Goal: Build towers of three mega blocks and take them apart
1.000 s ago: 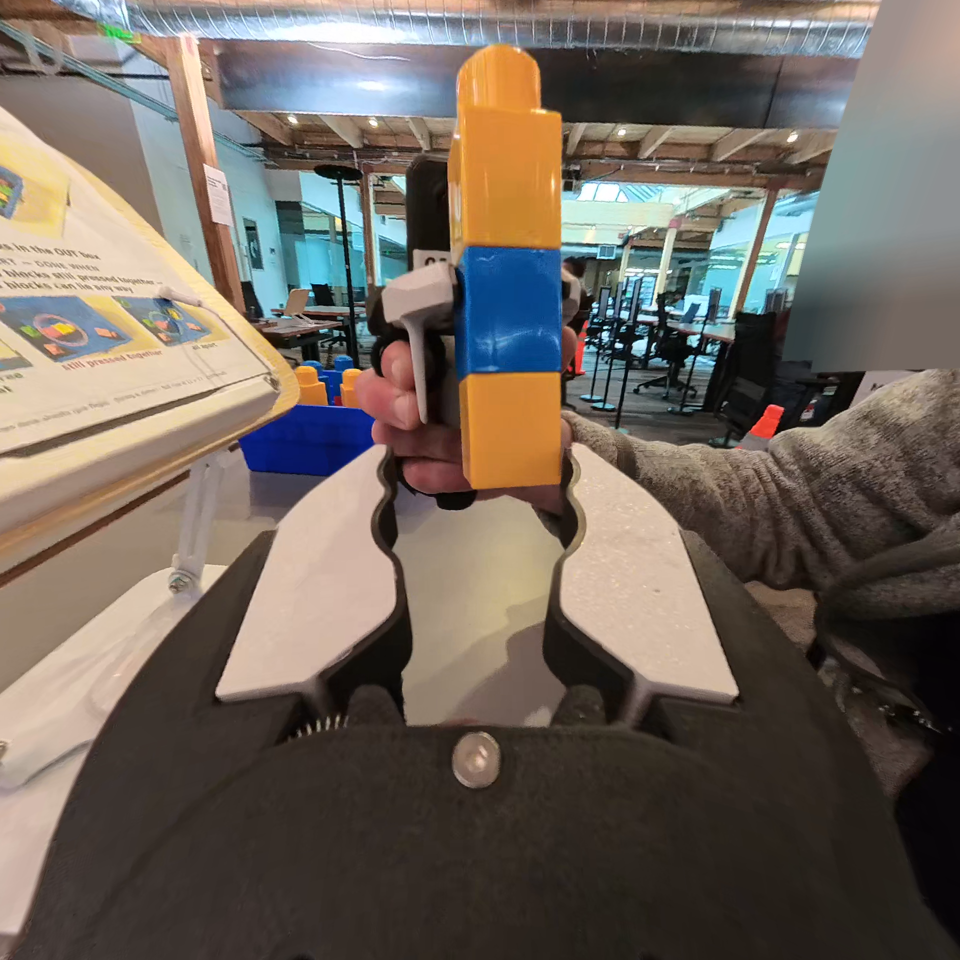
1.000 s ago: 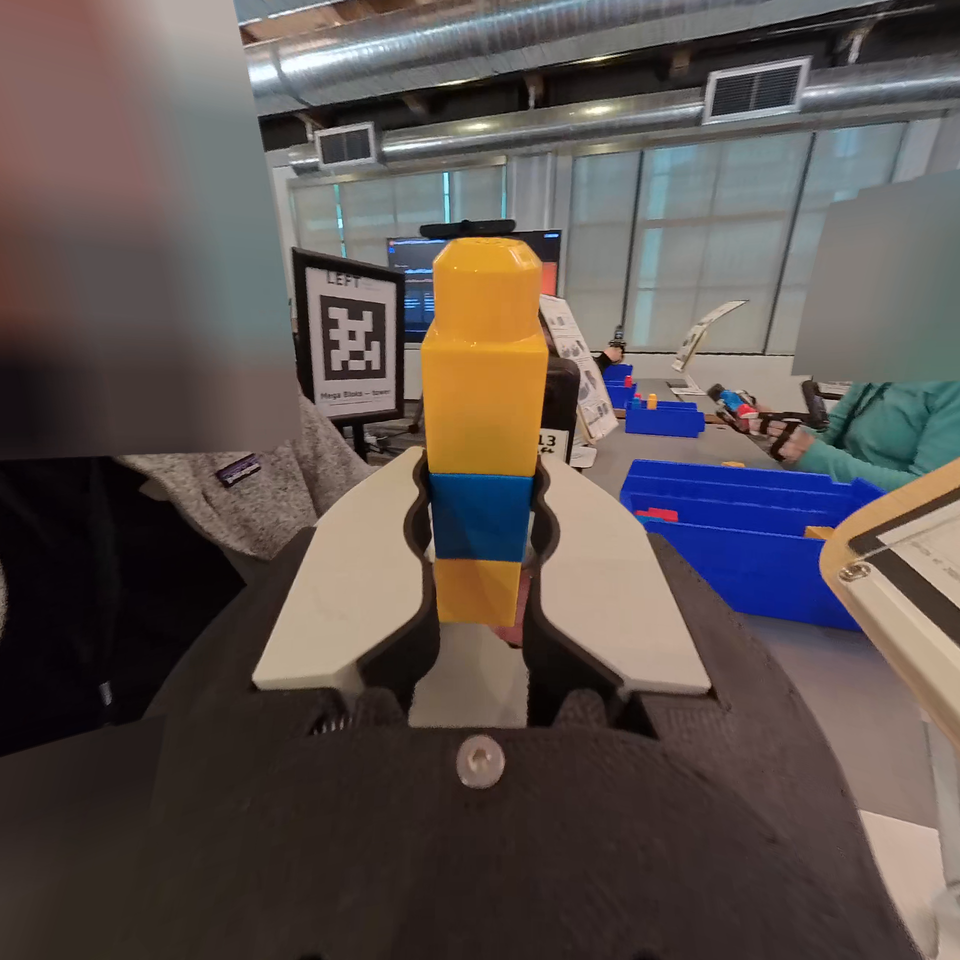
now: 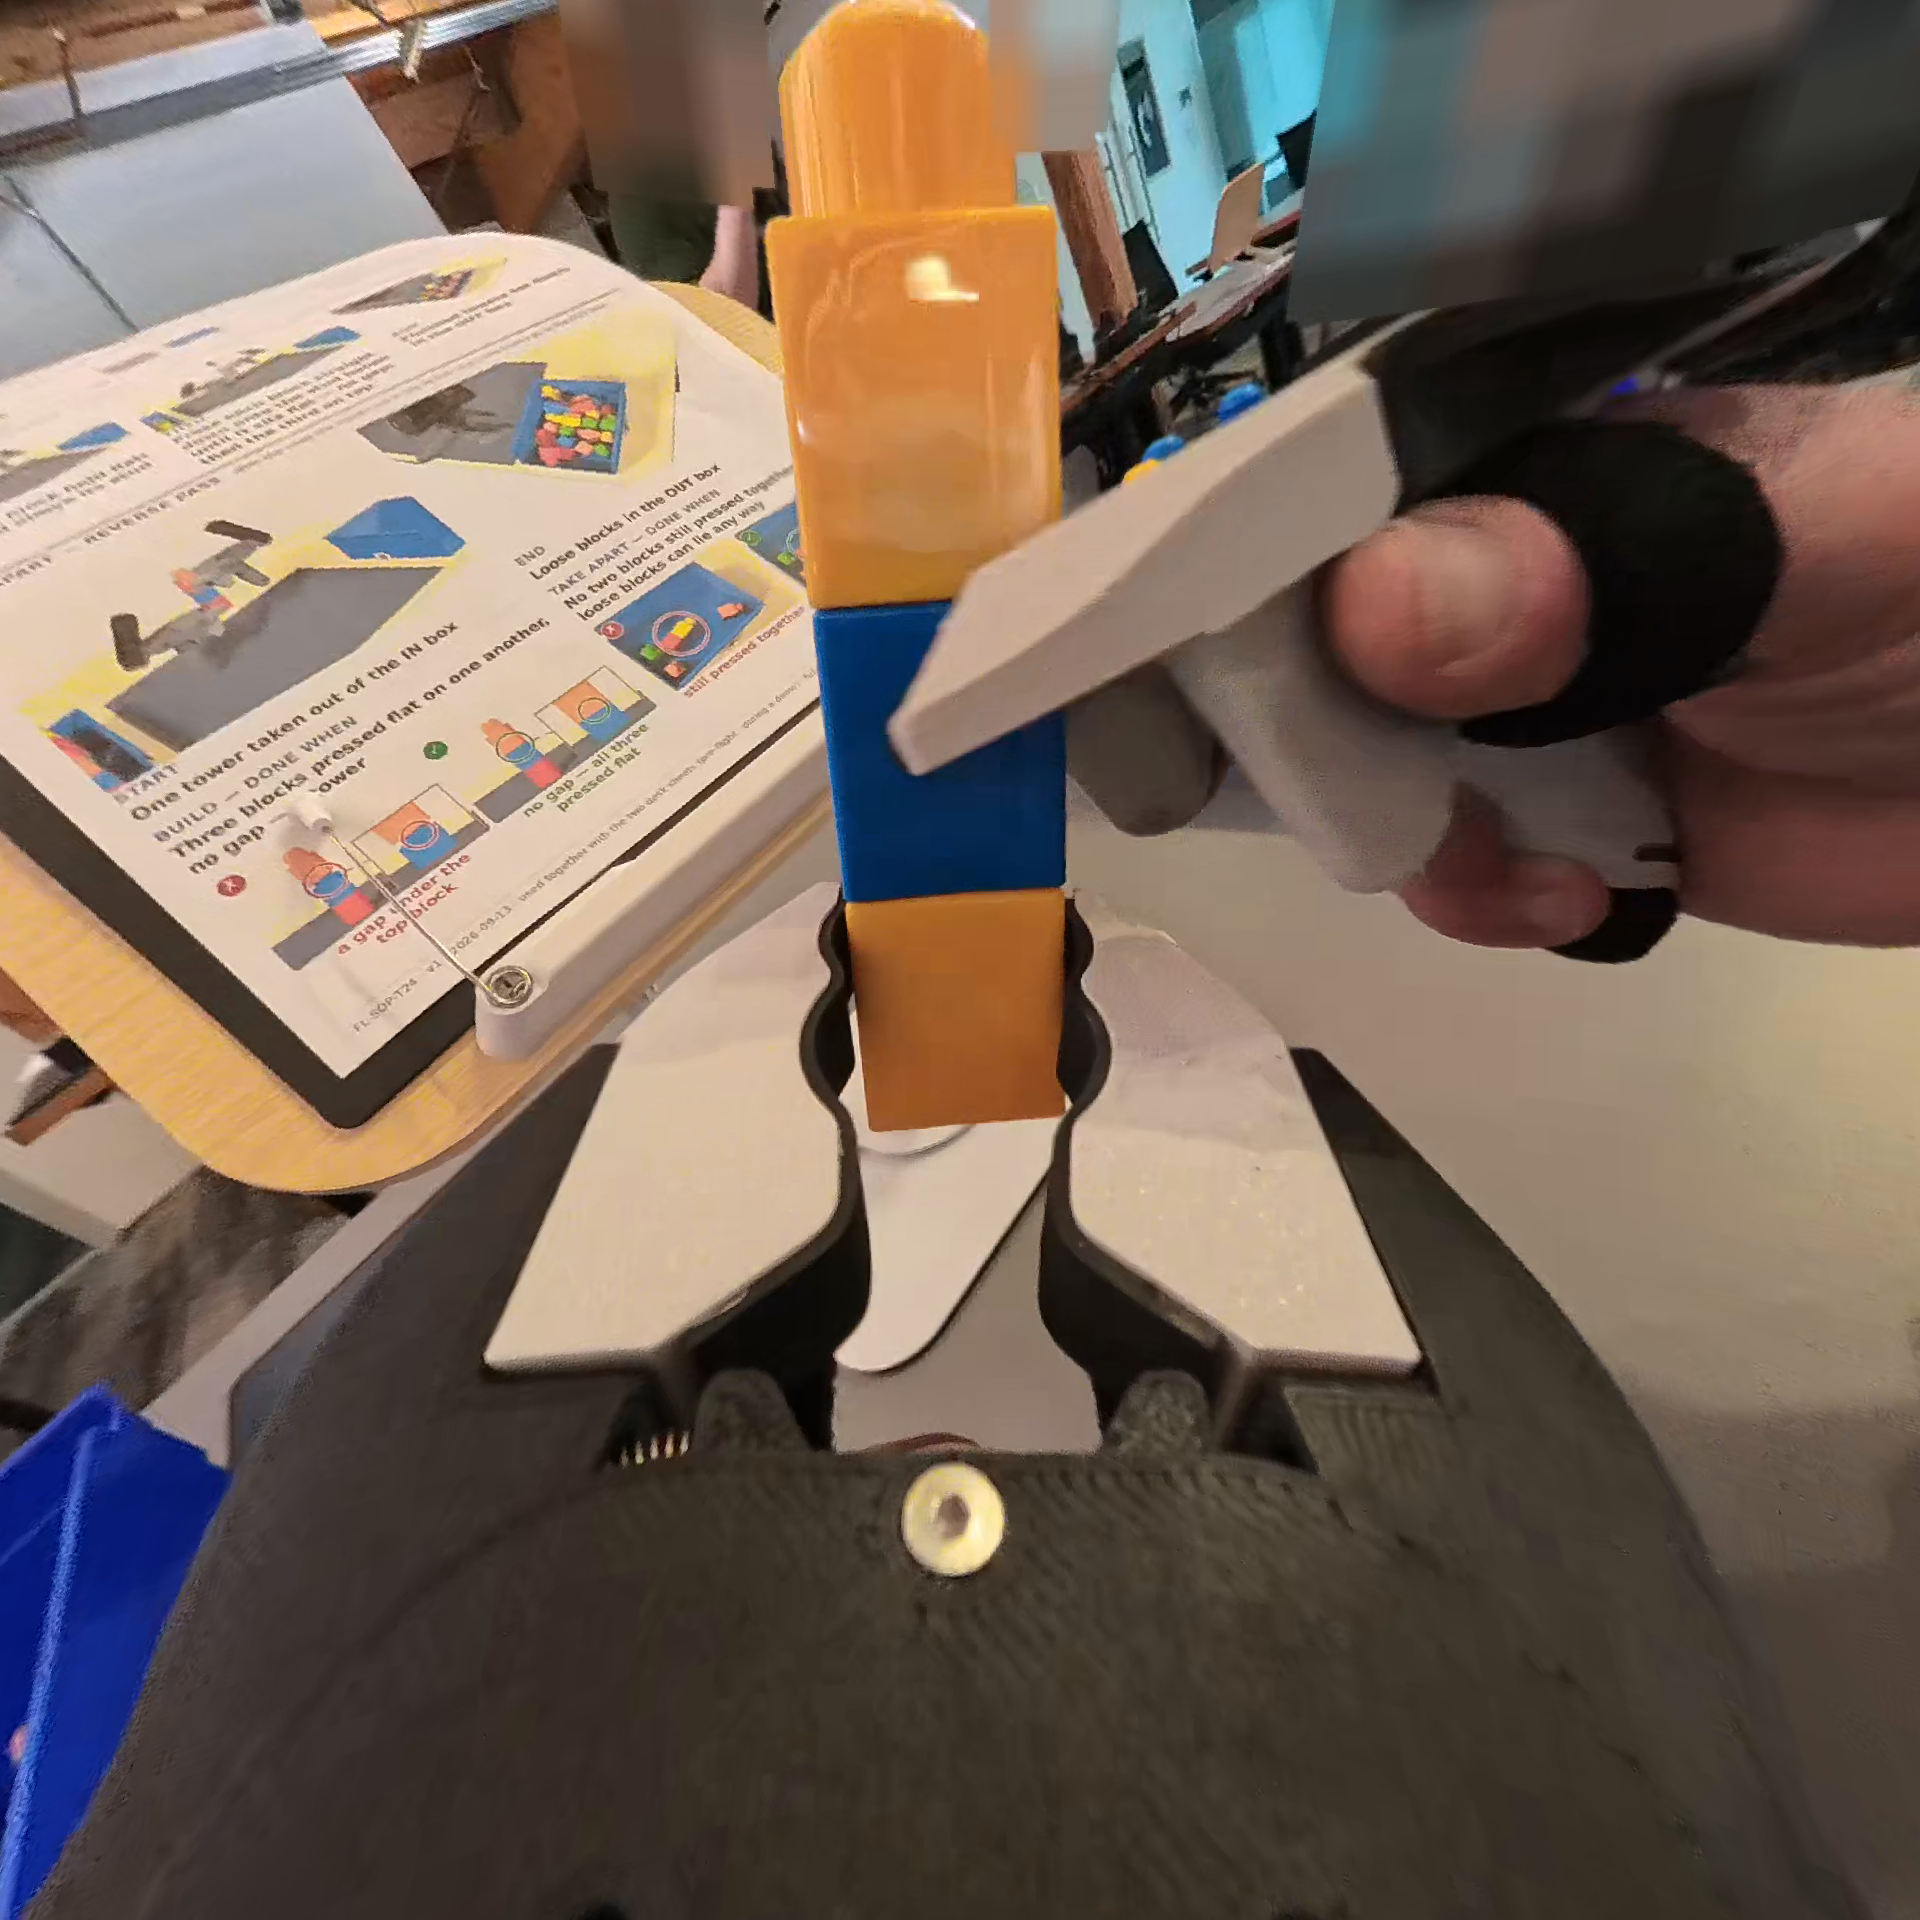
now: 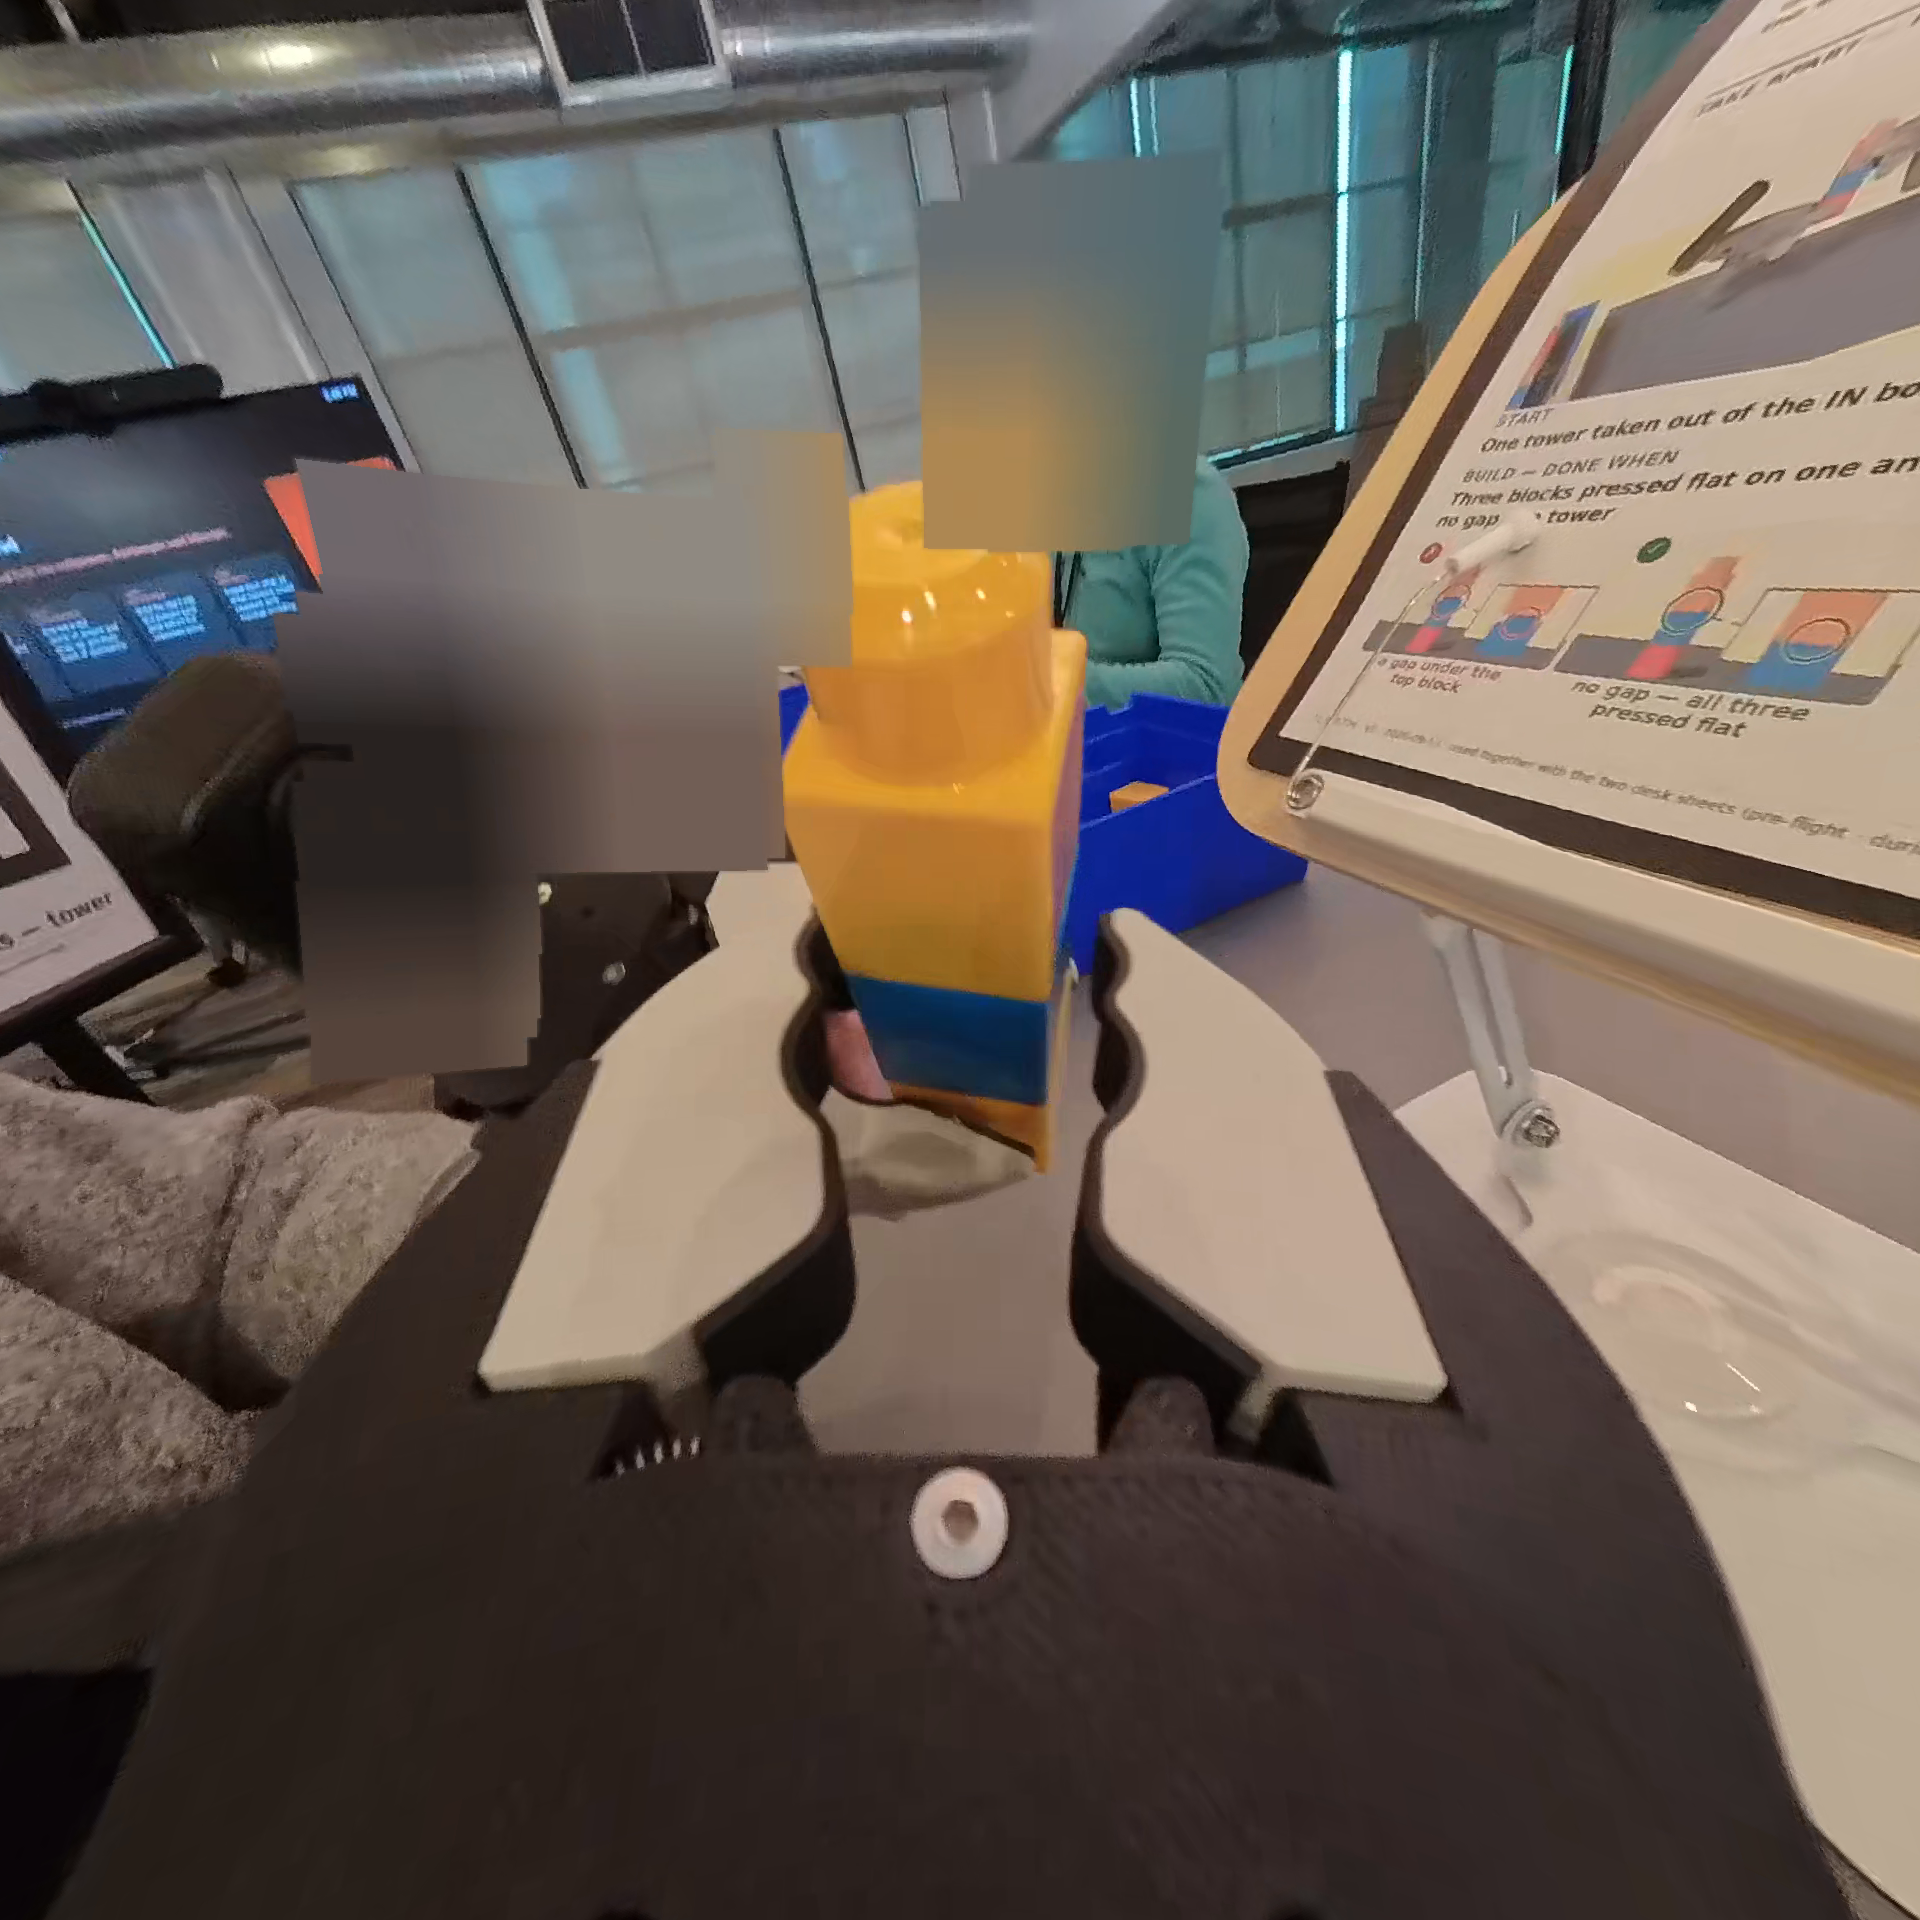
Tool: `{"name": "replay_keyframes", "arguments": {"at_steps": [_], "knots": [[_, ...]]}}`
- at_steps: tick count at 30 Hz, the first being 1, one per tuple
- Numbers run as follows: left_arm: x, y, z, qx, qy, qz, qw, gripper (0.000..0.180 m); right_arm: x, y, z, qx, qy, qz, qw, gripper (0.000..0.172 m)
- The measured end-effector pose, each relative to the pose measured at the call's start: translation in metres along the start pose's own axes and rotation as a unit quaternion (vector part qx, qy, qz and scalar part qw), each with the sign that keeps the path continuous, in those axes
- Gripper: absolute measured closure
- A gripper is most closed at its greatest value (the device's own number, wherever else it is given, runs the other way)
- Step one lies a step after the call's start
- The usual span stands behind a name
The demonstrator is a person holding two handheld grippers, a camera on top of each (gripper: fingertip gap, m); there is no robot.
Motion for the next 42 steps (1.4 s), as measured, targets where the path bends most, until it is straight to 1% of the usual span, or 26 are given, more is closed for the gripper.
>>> {"name": "replay_keyframes", "arguments": {"at_steps": [1, 2, 6, 8, 10, 11, 12, 13, 14, 16, 18, 20, 23, 25, 26, 28, 30, 32, 36, 41, 42], "knots": [[0.000, 0.000, -0.001, -0.010, -0.002, 0.005, 1.000, 0.145, -0.001, -0.001, 0.001, -0.001, 0.006, -0.007, 1.000, 0.130], [0.000, 0.000, -0.001, -0.012, -0.003, 0.007, 1.000, 0.145, -0.001, 0.001, 0.001, 0.009, 0.008, -0.021, 1.000, 0.133], [-0.001, -0.001, -0.002, -0.019, -0.005, 0.012, 1.000, 0.145, -0.001, 0.000, 0.003, 0.044, -0.004, -0.038, 0.998, 0.134], [-0.001, 0.002, -0.002, -0.012, 0.003, -0.008, 1.000, 0.144, 0.000, -0.002, 0.003, 0.063, -0.028, -0.031, 0.997, 0.134], [-0.001, 0.007, 0.000, 0.009, 0.009, -0.042, 0.999, 0.143, 0.005, -0.002, 0.005, 0.066, -0.049, -0.026, 0.996, 0.135], [-0.001, 0.007, 0.000, 0.013, 0.008, -0.046, 0.999, 0.133, 0.010, -0.001, 0.008, 0.072, -0.055, -0.030, 0.995, 0.135], [-0.003, 0.007, -0.004, 0.016, 0.000, -0.047, 0.999, 0.118, 0.018, 0.002, 0.014, 0.081, -0.060, -0.041, 0.994, 0.135], [-0.004, 0.009, -0.010, 0.020, -0.012, -0.062, 0.998, 0.118, 0.030, 0.006, 0.022, 0.088, -0.059, -0.055, 0.993, 0.135], [-0.005, 0.010, -0.017, 0.027, -0.022, -0.077, 0.996, 0.122, 0.045, 0.013, 0.032, 0.091, -0.056, -0.070, 0.992, 0.135], [-0.007, 0.009, -0.030, 0.048, -0.038, -0.098, 0.993, 0.127, 0.085, 0.033, 0.055, 0.101, -0.052, -0.124, 0.986, 0.135], [-0.005, 0.006, -0.037, 0.062, -0.040, -0.109, 0.991, 0.147, 0.133, 0.058, 0.075, 0.101, -0.050, -0.185, 0.976, 0.135], [-0.006, -0.001, -0.041, 0.064, -0.040, -0.101, 0.992, 0.153, 0.183, 0.087, 0.090, 0.107, -0.056, -0.260, 0.958, 0.135], [-0.007, 0.001, -0.044, 0.084, -0.039, -0.116, 0.989, 0.165, 0.245, 0.129, 0.098, 0.090, -0.060, -0.342, 0.933, 0.135], [-0.008, 0.004, -0.046, 0.081, -0.042, -0.127, 0.988, 0.180, 0.278, 0.157, 0.093, 0.080, -0.077, -0.395, 0.912, 0.134], [-0.008, 0.004, -0.047, 0.083, -0.040, -0.125, 0.988, 0.180, 0.290, 0.168, 0.091, 0.071, -0.069, -0.409, 0.907, 0.134], [-0.009, 0.005, -0.048, 0.087, -0.042, -0.129, 0.987, 0.180, 0.311, 0.192, 0.082, 0.065, -0.085, -0.449, 0.887, 0.134], [-0.011, 0.005, -0.052, 0.088, -0.047, -0.128, 0.987, 0.180, 0.326, 0.211, 0.075, 0.050, -0.083, -0.471, 0.877, 0.134], [-0.013, 0.007, -0.055, 0.093, -0.053, -0.135, 0.985, 0.180, 0.339, 0.230, 0.063, 0.044, -0.108, -0.498, 0.859, 0.134], [-0.015, 0.009, -0.057, 0.091, -0.058, -0.137, 0.985, 0.180, 0.346, 0.262, 0.035, 0.015, -0.143, -0.505, 0.851, 0.134], [-0.018, 0.009, -0.060, 0.093, -0.063, -0.137, 0.984, 0.180, 0.348, 0.292, 0.011, -0.018, -0.163, -0.511, 0.844, 0.134], [-0.018, 0.009, -0.060, 0.096, -0.063, -0.138, 0.984, 0.180, 0.350, 0.297, 0.007, -0.024, -0.171, -0.516, 0.839, 0.134]]}}
Point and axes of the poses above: each gripper's, where its closed fingertips meet, x back along the fingers, z out of its top, y = z × x across the jaws, the point moved 3 cm from there along x, back along the fingers, and after that the axes turned 3 degrees about z, right-handed, at the moved point
